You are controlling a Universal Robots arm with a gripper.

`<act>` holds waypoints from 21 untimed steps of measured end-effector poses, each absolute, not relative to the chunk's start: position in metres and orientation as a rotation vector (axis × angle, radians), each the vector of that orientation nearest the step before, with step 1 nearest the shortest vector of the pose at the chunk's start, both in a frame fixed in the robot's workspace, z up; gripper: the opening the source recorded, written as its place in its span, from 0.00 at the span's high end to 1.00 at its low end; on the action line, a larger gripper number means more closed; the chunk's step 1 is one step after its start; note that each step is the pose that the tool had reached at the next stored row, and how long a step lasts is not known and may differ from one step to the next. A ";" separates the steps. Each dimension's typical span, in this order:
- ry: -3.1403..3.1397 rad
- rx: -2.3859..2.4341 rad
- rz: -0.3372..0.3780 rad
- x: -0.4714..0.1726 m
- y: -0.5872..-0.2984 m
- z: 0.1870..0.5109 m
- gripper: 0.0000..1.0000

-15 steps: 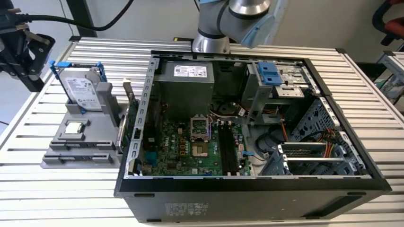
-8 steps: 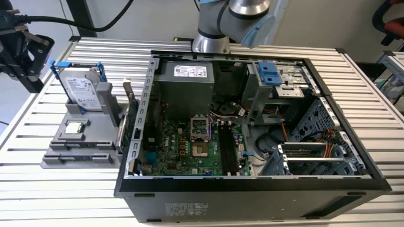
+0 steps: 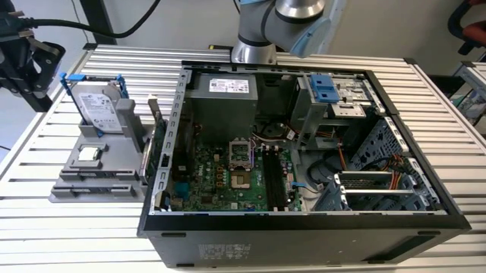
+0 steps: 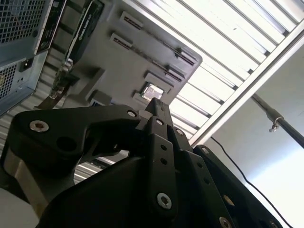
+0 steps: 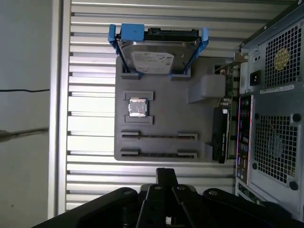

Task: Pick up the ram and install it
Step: 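Reach for the ram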

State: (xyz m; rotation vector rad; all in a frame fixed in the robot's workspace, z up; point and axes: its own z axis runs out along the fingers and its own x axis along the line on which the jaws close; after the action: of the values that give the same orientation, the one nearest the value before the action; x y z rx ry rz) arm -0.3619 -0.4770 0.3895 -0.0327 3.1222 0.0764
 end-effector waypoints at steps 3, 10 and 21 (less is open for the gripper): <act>3.122 -0.077 0.077 -0.362 -0.477 0.389 1.00; 3.118 -0.219 0.078 -0.362 -0.477 0.389 1.00; 3.097 -0.447 0.080 -0.362 -0.477 0.389 1.00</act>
State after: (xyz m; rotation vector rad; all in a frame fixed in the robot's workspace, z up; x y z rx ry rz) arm -0.3619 -0.4770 0.3895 -0.4467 3.0969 0.0797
